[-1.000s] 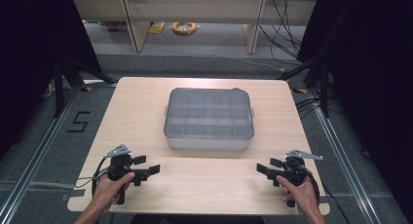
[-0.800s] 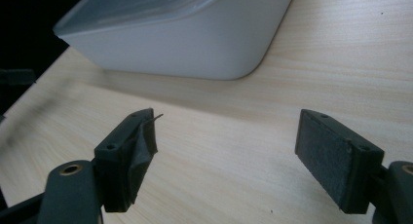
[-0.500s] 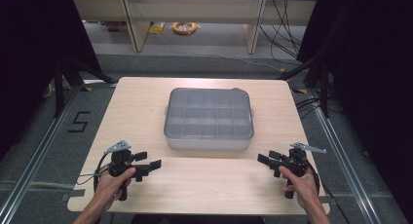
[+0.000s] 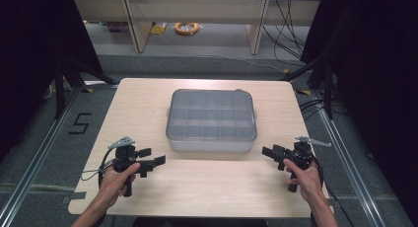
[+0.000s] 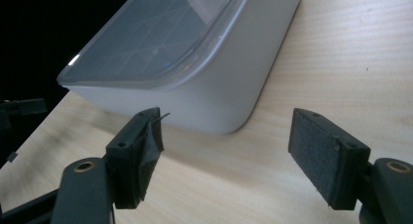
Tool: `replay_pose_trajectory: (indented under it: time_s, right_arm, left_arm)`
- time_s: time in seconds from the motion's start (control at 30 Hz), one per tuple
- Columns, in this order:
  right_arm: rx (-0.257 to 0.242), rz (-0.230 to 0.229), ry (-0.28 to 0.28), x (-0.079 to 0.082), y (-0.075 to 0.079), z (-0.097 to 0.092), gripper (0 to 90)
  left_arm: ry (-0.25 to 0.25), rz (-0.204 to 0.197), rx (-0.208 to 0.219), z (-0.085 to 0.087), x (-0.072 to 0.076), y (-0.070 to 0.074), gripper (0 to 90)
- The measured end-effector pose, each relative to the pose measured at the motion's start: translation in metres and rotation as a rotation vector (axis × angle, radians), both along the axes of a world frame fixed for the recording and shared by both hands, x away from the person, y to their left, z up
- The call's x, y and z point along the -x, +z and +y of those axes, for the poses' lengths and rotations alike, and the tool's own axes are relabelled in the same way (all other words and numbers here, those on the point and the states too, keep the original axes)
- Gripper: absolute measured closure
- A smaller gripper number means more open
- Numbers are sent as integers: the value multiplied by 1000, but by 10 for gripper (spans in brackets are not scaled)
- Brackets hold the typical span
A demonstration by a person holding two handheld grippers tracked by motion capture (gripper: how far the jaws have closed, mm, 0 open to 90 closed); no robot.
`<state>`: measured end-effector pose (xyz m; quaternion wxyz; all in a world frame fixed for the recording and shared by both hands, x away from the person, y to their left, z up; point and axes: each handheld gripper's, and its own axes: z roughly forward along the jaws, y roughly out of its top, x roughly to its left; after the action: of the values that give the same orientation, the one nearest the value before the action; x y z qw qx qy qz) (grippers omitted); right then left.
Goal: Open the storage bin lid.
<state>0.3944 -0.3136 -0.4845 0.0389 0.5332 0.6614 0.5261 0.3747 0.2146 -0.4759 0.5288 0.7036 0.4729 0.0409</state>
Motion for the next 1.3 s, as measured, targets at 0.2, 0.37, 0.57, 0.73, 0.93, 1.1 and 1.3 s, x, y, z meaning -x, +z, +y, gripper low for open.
replay_pose_trajectory:
  time_s: [0.2,0.37,0.57,0.73,0.93,1.1,1.3]
  right_arm:
    - [-3,-19,6,-16,8,1,347]
    - [-30,-24,-13,-31,17,-1,375]
    - [-35,-30,-9,-54,24,-3,404]
    - [-35,9,-16,-66,26,4,431]
    - [0,-11,-6,-83,27,9,456]
    - [-21,36,-12,-91,28,18,457]
    - [-15,48,-18,-102,26,23,460]
  left_arm:
    - [25,-4,-1,-2,-16,5,153]
    - [34,-3,-8,-1,-32,10,190]
    - [45,2,14,-1,-52,14,226]
    - [44,7,-17,-5,-63,17,241]
    - [53,4,-19,-8,-77,21,269]
    - [66,11,-4,-9,-86,22,281]
    - [88,12,-2,-10,-96,22,284]
